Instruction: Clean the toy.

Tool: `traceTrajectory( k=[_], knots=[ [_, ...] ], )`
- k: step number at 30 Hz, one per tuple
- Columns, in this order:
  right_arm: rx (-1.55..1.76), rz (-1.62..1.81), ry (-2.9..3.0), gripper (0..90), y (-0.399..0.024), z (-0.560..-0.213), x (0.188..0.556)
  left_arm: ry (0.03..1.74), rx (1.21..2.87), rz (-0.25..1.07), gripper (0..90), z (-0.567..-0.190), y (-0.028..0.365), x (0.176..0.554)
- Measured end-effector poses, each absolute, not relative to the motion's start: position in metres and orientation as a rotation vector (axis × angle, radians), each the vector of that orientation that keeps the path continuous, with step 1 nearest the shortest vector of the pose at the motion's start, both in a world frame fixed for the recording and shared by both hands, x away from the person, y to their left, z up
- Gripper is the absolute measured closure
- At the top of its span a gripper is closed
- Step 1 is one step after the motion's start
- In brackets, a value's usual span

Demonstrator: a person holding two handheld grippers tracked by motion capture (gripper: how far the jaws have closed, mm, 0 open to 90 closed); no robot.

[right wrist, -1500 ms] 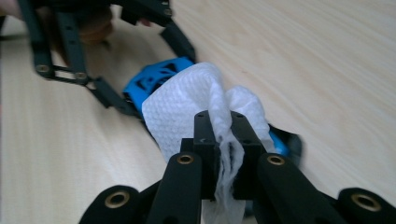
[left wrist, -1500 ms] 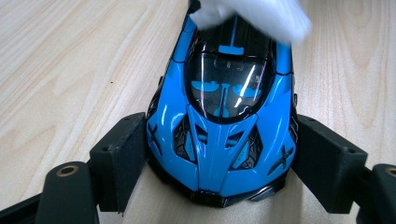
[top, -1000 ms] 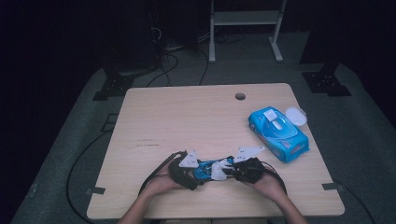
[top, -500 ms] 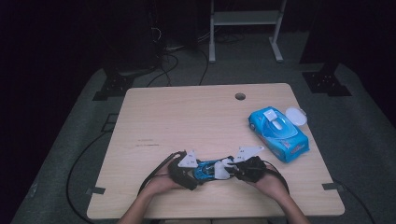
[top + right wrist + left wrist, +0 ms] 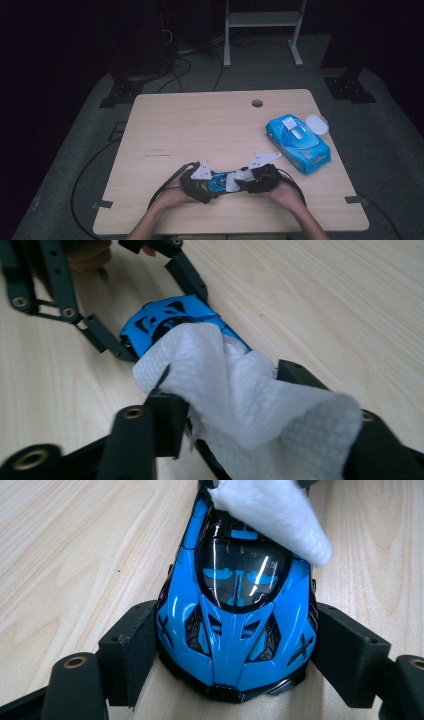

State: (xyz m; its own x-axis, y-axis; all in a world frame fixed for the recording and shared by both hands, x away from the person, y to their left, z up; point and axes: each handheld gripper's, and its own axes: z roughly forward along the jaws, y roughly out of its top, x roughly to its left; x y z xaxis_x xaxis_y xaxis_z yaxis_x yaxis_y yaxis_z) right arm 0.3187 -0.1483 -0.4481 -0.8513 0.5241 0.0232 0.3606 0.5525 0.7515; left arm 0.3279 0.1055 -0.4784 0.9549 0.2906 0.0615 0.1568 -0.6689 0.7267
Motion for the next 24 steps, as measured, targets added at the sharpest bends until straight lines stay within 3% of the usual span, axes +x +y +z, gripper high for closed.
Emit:
traceTrajectory(
  k=[7,14,24],
  knots=[
    [0.729,1.129,2.545,77.9,-0.149,-0.449,0.316,0.312,2.313,0.221,23.4,-0.478,0.105,0.328],
    [0.753,1.116,2.525,80.9,-0.166,-0.445,0.313,0.309,2.316,0.221,23.5,-0.478,0.106,0.328],
    [0.690,1.071,2.574,81.4,-0.157,-0.446,0.308,0.308,2.315,0.222,23.7,-0.478,0.105,0.328]
  ],
)
